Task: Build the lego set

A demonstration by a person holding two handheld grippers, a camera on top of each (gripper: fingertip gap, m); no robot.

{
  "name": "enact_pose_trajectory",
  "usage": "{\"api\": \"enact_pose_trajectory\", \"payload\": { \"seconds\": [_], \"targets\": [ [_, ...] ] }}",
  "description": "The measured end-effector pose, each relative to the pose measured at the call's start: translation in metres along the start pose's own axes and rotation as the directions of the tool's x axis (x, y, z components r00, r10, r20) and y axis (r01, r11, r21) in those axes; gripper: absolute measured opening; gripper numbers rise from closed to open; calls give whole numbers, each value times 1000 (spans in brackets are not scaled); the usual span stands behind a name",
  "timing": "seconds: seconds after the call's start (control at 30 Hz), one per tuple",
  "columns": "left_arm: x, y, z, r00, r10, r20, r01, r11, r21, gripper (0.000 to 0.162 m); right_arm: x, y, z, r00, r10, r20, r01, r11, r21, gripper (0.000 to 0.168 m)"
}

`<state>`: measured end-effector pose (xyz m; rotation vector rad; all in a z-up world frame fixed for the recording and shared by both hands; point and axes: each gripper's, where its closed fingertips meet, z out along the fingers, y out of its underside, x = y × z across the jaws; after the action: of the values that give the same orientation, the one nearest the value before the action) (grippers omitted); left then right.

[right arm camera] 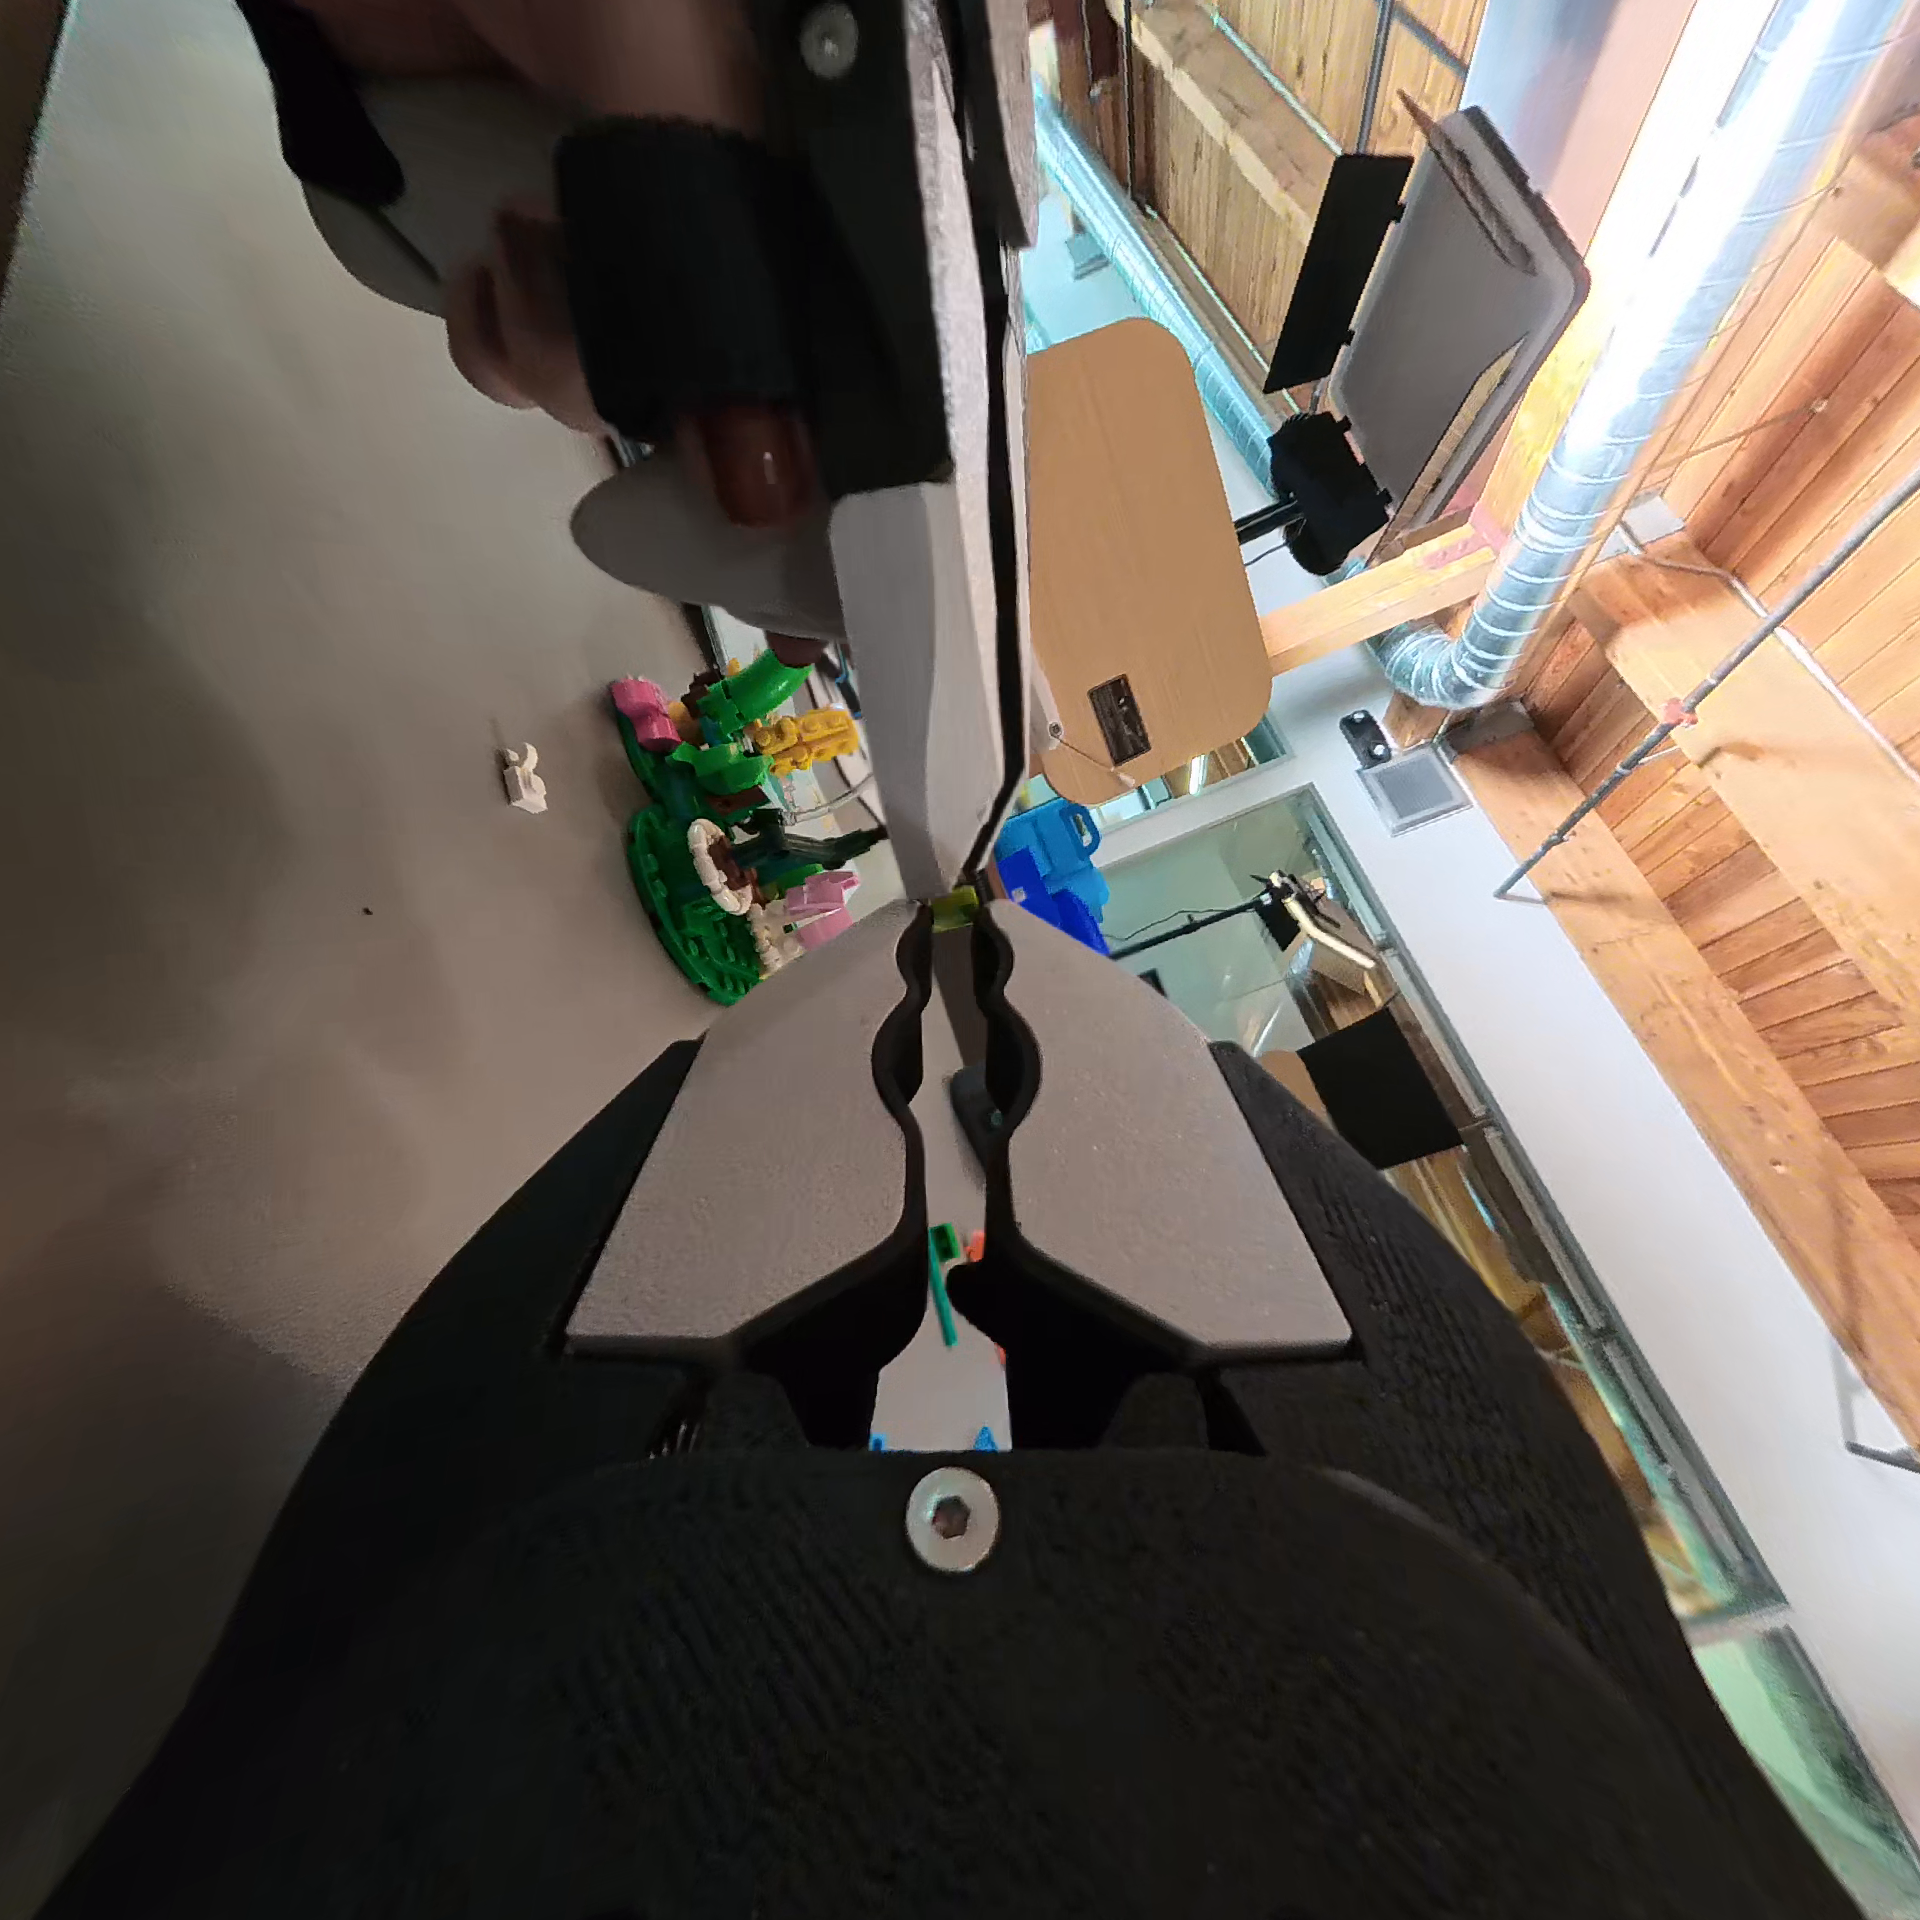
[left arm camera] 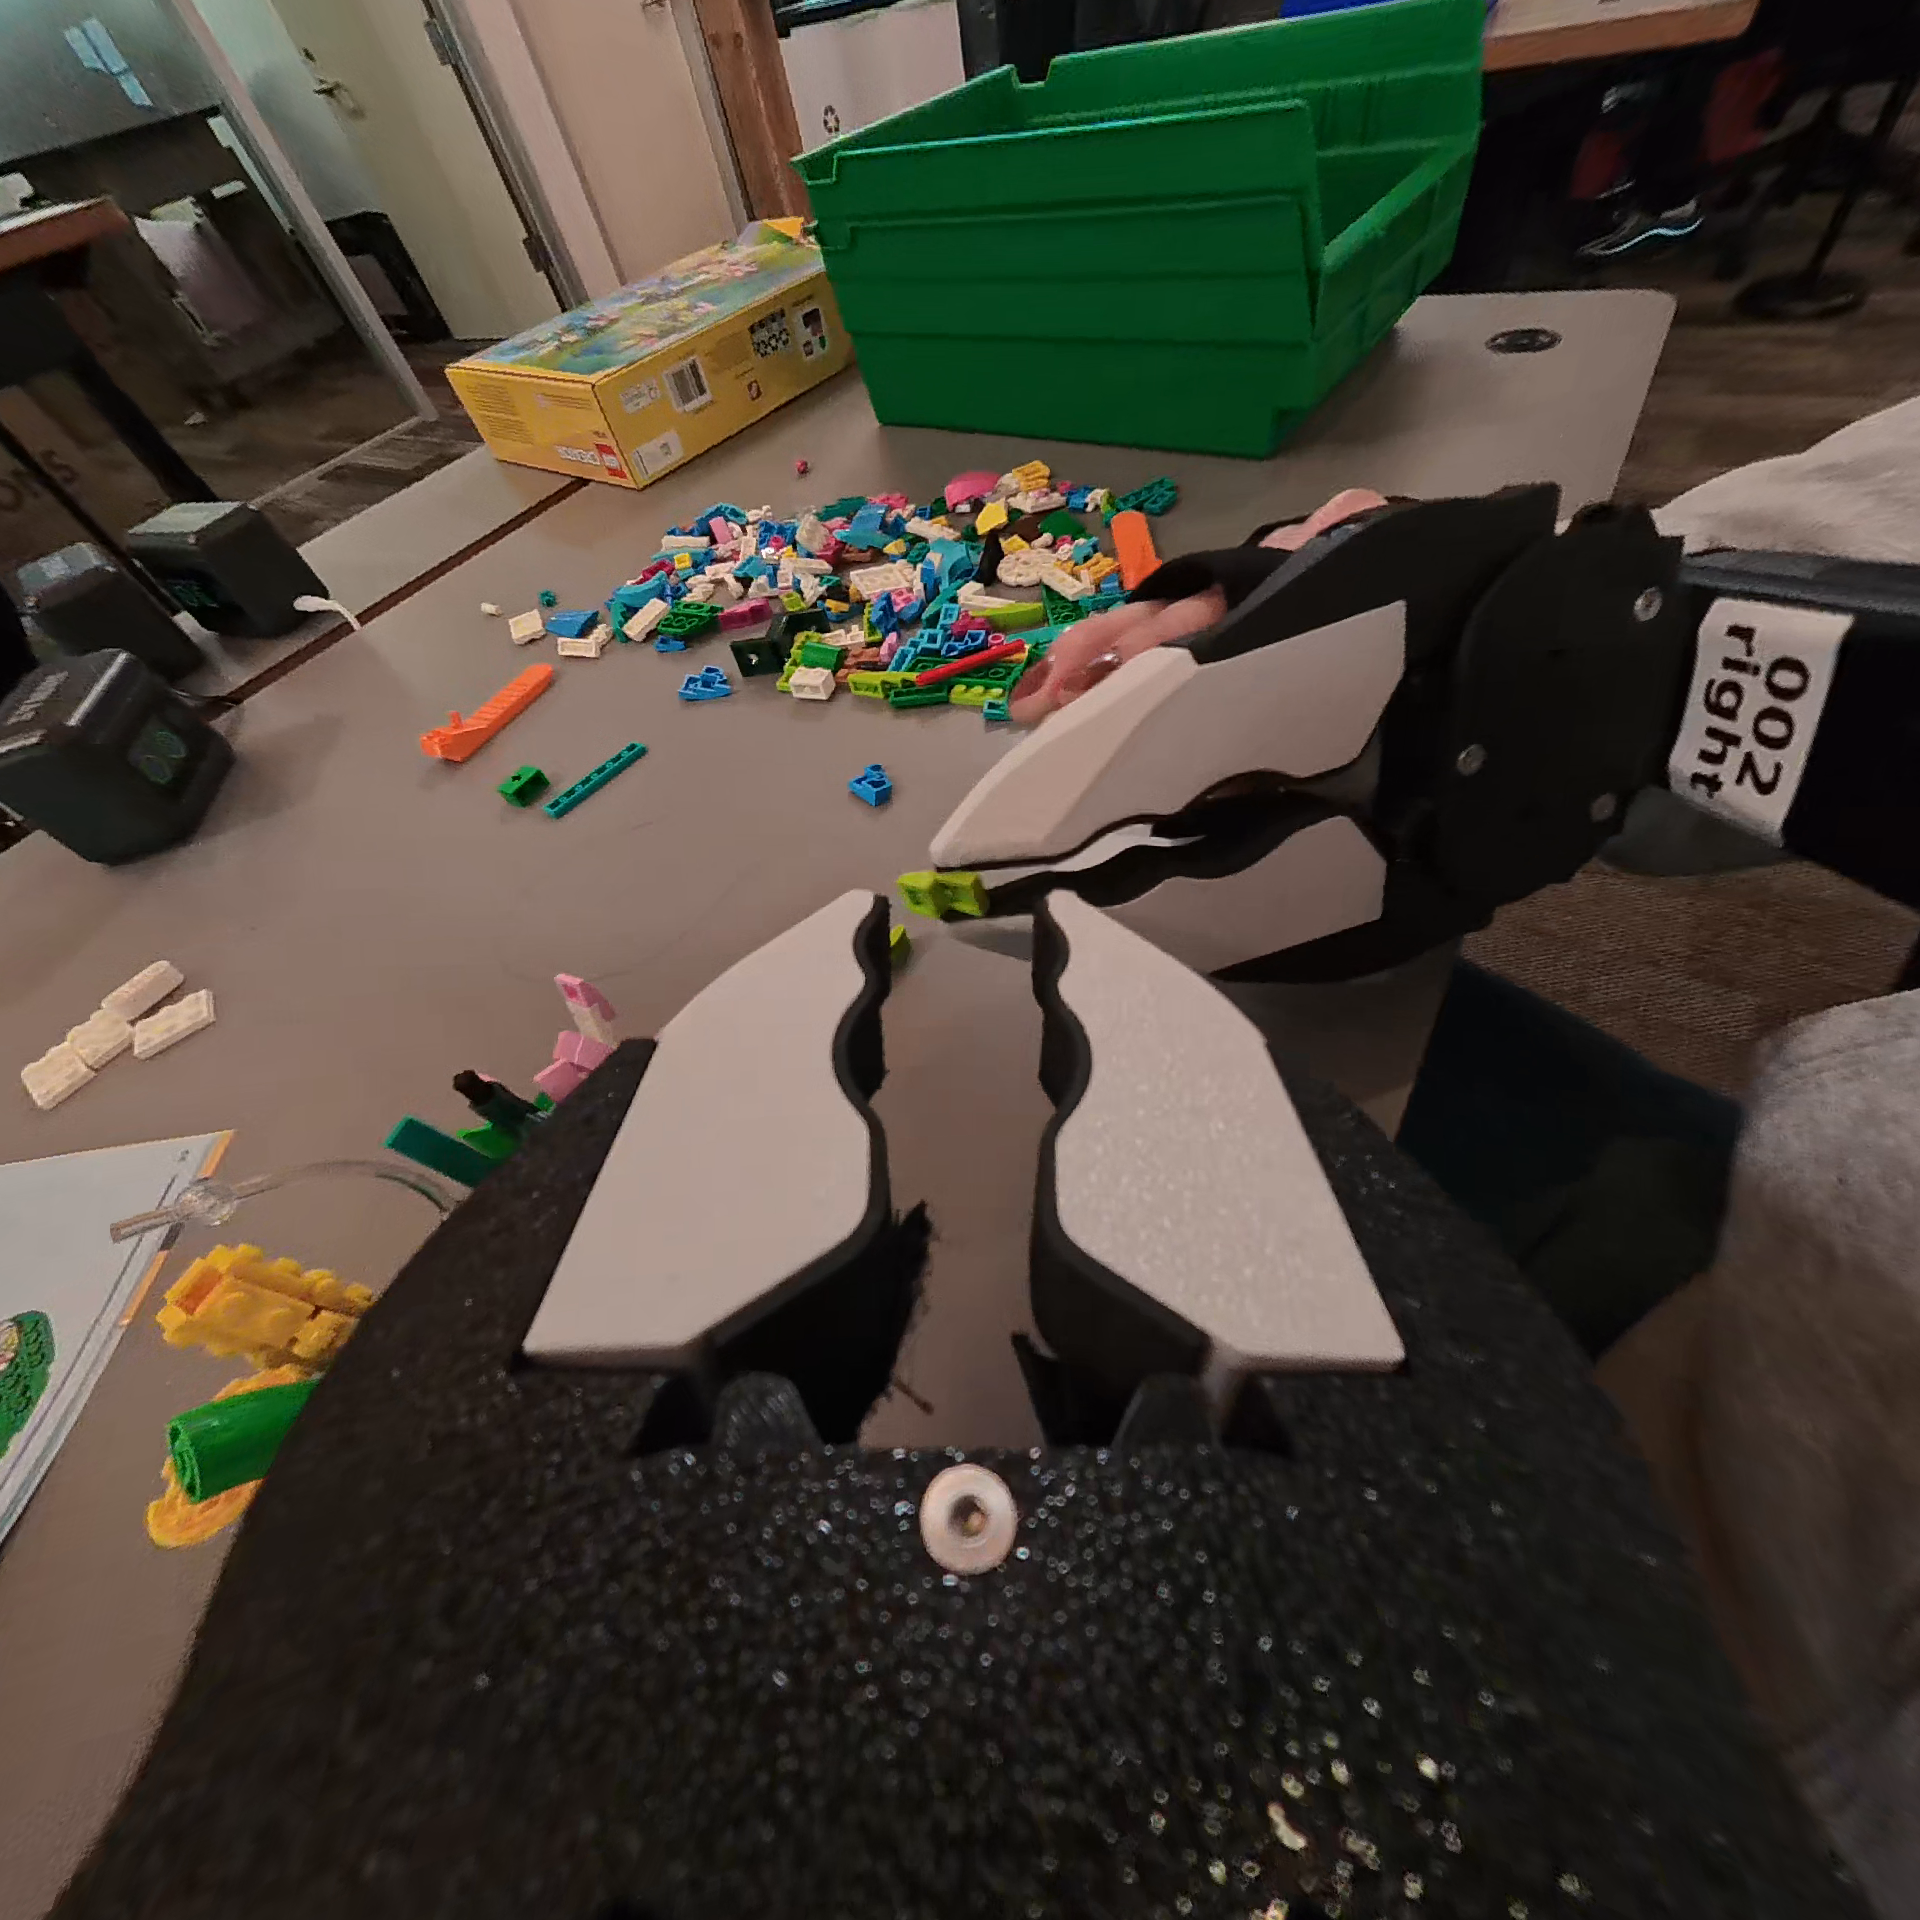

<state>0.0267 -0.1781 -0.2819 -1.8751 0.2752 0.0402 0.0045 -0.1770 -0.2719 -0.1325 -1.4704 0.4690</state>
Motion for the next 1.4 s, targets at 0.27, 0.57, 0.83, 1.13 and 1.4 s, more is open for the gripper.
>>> {"api": "enact_pose_trajectory", "payload": {
  "seconds": [0.27,0.57,0.83,1.13,1.4],
  "targets": [
    [5,-4,-3,996,-59,-62,61,998,34,12,-1,-11,-3,997,-68,-21,69,996,52,6],
    [5,-2,-7,992,-72,-100,74,997,21,2,-3,-13,-3,1000,-1,11,0,997,73,6],
    [3,-6,-13,889,-375,-262,396,918,34,1,1,-18,-7,996,83,19,-84,989,124,11],
    [21,-10,-20,605,-613,-508,665,740,-102,1,-4,-28,-12,996,70,50,-78,980,183,7],
    [17,1,-24,752,-508,-420,523,848,-89,15,-12,-26,-12,990,80,112,-96,984,147,6]
  ]
}}
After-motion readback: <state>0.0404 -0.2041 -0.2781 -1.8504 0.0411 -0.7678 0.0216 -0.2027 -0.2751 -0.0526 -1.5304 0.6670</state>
